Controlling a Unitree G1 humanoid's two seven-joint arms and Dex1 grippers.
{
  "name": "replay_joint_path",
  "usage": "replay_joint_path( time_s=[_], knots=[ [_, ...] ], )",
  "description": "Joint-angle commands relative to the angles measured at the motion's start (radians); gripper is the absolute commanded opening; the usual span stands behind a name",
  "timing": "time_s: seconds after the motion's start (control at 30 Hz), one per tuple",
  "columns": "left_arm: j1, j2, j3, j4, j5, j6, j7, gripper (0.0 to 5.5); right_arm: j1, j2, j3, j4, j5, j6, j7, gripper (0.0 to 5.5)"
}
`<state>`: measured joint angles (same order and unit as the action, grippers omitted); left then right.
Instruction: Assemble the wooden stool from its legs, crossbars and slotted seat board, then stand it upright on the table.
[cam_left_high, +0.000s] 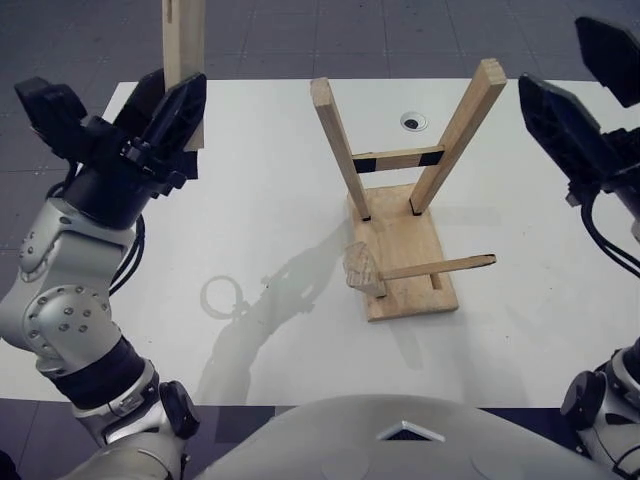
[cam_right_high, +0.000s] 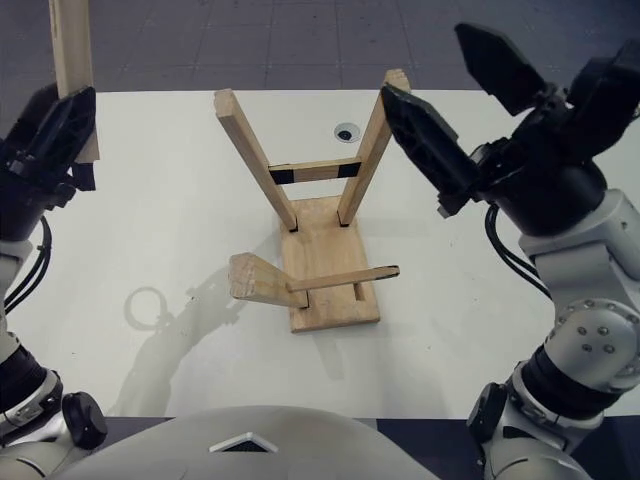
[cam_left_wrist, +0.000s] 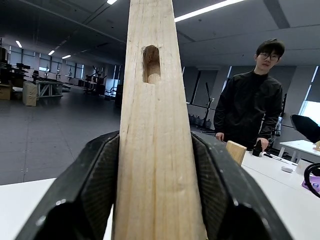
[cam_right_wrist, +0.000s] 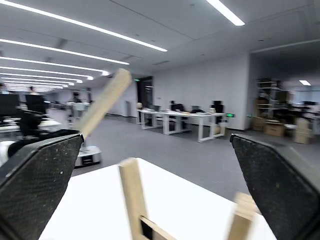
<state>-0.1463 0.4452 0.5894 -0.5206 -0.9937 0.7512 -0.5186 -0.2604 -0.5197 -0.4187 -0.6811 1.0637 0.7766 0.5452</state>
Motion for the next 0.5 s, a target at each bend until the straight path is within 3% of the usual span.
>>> replay_joint_path(
  time_s=[0.03,0.27,0.5],
  knots=[
    [-0.036,0.052,0.001,0.015,-0.125,-0.006,-0.057,2.11,-0.085,-0.027,0.141,-0.004,0.055,0.037,0.032,5.50],
    [-0.009,0.114,-0.063,-0.023,-0.241,-0.024,-0.228,2.11,-0.259,-0.005,0.358,0.102,0.038,0.064,0.077,5.50],
    [-0.009,0.181,-0.139,-0.070,-0.216,-0.067,-0.355,2.11,-0.372,0.050,0.470,0.150,-0.021,0.052,0.063,5.50]
  ],
)
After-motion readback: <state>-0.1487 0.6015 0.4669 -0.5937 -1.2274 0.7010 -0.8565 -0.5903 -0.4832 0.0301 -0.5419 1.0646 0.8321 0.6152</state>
